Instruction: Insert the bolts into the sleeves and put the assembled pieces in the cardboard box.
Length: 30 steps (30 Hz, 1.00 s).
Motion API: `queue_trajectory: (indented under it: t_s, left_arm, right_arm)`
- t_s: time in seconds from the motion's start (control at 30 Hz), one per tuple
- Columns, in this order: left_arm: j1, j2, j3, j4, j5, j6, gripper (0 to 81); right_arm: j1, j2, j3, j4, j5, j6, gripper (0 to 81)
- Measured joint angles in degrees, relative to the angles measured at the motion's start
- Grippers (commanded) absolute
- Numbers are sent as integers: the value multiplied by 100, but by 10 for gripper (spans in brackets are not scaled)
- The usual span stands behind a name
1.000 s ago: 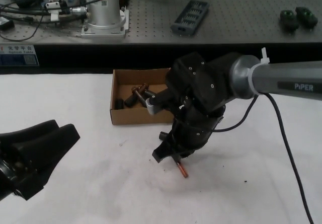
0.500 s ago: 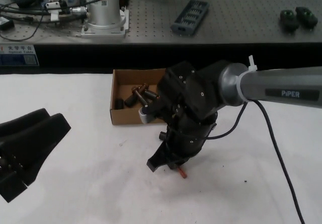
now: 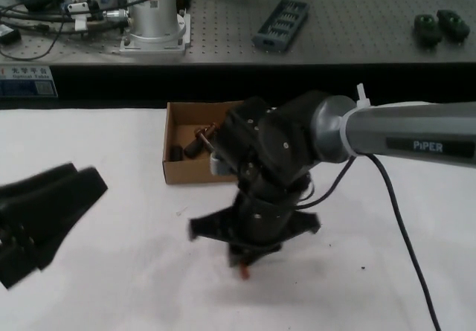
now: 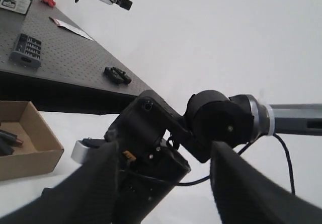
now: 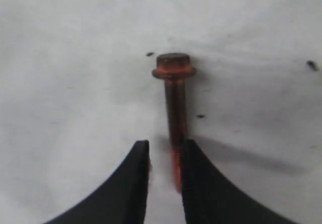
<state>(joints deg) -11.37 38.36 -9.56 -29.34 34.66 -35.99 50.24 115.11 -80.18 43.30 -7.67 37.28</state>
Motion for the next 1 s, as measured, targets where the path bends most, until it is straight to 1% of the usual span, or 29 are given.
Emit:
queue_trajectory:
  t_s: [0.1,0.23,0.33,0.43,0.5,0.57,0.63,0.7,0.73,0.77,0.83,0.93,0.97,1.0]
  left_arm:
    - [0,0,-210,0,27,-48,401]
    - [0,0,-382,0,27,-48,401]
    - [0,0,-452,0,80,-48,401]
    - [0,0,-481,250,116,-48,401]
    - [0,0,-497,619,83,-48,401]
    - [0,0,-497,834,61,-48,401]
    - [0,0,-497,1161,-18,-48,401]
    - [0,0,-497,1257,-80,-48,401]
    - [0,0,-497,1300,-174,-48,401]
    - [0,0,-497,1337,-450,125,401]
    - [0,22,-497,1427,-792,441,401]
    - [0,86,-497,1594,-888,508,401]
    - [0,94,-497,1672,-904,511,401]
    - [0,94,-497,1685,-904,508,401]
  right_arm:
    - [224,-50,-65,-300,29,494,178]
    - [413,-53,-79,-456,289,731,178]
    - [486,-53,-79,-444,439,617,178]
    - [411,-53,-84,-444,546,210,178]
    - [232,-53,-84,-444,659,-436,178]
    - [-25,-94,-84,-413,767,-1369,178]
    - [-387,-134,-84,-386,878,-2338,178]
    - [-738,-142,-101,-389,818,-3104,178]
    - [-1078,-142,-98,-373,576,-3773,178]
    - [-1215,-142,-98,-348,463,-4109,182]
    - [-1364,-142,-98,-283,284,-4676,209]
    - [-1382,-142,-98,-221,141,-5403,291]
    - [-1365,-142,-98,-226,119,-5577,308]
    - [-1347,-142,-98,-215,107,-5739,308]
